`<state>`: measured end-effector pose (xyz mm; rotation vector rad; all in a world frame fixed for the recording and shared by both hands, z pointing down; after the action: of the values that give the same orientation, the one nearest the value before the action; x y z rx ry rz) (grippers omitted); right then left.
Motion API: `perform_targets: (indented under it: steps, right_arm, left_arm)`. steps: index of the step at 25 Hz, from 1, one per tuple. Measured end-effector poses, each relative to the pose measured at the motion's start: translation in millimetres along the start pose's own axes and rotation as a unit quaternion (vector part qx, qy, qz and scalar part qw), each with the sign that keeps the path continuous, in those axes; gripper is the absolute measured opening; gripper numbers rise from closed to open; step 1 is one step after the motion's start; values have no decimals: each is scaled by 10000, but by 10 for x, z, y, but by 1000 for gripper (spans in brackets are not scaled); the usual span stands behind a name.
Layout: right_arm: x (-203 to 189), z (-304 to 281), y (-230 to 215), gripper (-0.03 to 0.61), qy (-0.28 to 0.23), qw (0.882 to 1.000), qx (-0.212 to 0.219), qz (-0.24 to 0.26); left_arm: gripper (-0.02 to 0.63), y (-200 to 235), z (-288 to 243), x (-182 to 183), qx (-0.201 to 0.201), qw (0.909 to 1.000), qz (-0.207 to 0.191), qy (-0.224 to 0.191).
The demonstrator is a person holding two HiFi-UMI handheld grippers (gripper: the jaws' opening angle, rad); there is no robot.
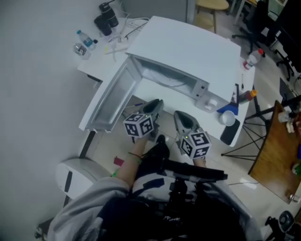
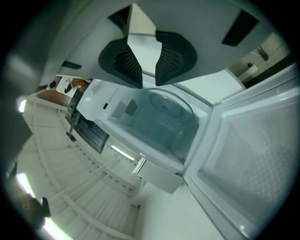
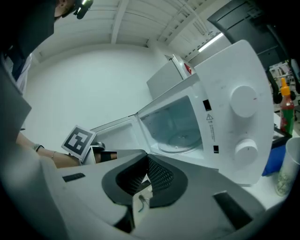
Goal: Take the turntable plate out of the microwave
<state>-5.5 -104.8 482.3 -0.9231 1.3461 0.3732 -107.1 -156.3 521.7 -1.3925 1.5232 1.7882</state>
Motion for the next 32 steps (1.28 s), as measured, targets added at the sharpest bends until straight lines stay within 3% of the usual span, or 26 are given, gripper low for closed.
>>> perform_targets:
  steps: [9, 14, 18, 24, 26, 29, 32]
  right_arm:
    - [44, -479, -262, 2, -54, 9989, -461, 51]
    - [64, -601, -453, 2, -62, 9966, -816, 101]
    - [74, -683, -534, 2, -65, 9956, -932, 114]
    - [45, -761, -578, 2, 23, 9952, -966, 137]
    - [29, -769, -588, 2, 52, 9953, -961, 137]
    - [17, -765, -604, 2, 73, 9953, -957, 146]
    - [-6, -739, -611, 2, 100, 9952, -961, 135]
  left_arm:
    - [116, 625, -647, 13, 264, 9927, 1083, 468]
    - [134, 795, -948, 6, 337, 9804, 1857, 561]
    - [140, 897, -1056, -33, 458, 9719, 2228, 609]
    - [124, 990, -1097, -81, 504, 9575, 2785, 555]
    - [111, 1013, -1092, -95, 519, 9488, 3076, 498]
    - [60, 994, -1064, -61, 449, 9377, 3440, 200]
    - [32, 962, -1030, -37, 342, 9340, 3554, -68]
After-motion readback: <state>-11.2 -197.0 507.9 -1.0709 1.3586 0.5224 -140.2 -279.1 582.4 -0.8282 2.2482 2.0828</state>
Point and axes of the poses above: the fingertips, and each gripper's own axes: z backward along the fingers, y to its left, x out of its top, the point moved 2 cm from there along z, backward along the fingers, and after that the axes turned 14 degrees about -y, right-handed, at the moved point
